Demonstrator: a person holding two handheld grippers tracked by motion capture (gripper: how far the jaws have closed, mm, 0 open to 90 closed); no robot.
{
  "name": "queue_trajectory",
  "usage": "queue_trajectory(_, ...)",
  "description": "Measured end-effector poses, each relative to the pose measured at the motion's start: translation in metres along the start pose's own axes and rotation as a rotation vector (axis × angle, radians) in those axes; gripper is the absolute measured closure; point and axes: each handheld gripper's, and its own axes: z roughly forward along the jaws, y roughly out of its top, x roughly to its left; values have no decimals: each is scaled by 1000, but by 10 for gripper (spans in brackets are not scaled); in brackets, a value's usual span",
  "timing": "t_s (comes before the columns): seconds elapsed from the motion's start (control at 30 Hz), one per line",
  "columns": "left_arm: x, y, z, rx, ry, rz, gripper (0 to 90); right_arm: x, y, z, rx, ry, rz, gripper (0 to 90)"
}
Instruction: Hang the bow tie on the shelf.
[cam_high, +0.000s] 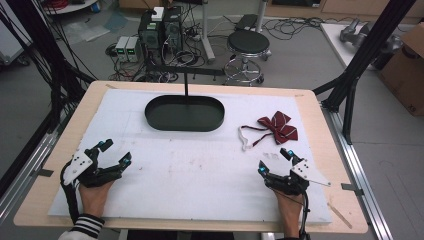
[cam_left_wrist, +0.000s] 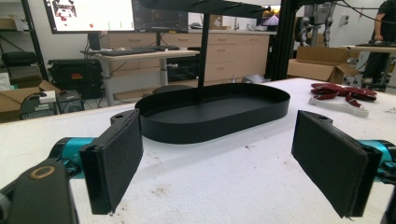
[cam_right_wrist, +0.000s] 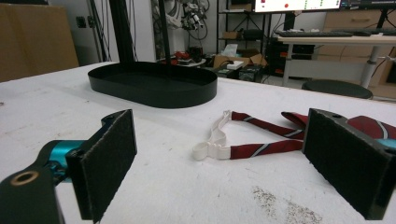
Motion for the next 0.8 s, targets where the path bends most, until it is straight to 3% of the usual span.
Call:
queue_trajectory(0.23,-1,0,1,2,-1,2,170,-2,0,0,-6,1,11,90)
queue_trajectory(0.47,0,0,1,4,-1,-1,170,3,0,1,6,-7,-29,90)
queue_trajectory(0.63,-1,0,1,4,-1,1,170,0,0,0,-4,-18,10,91)
queue_trajectory(0.8,0,0,1,4,-1,-2,170,1,1,1,3,-25,-15,91)
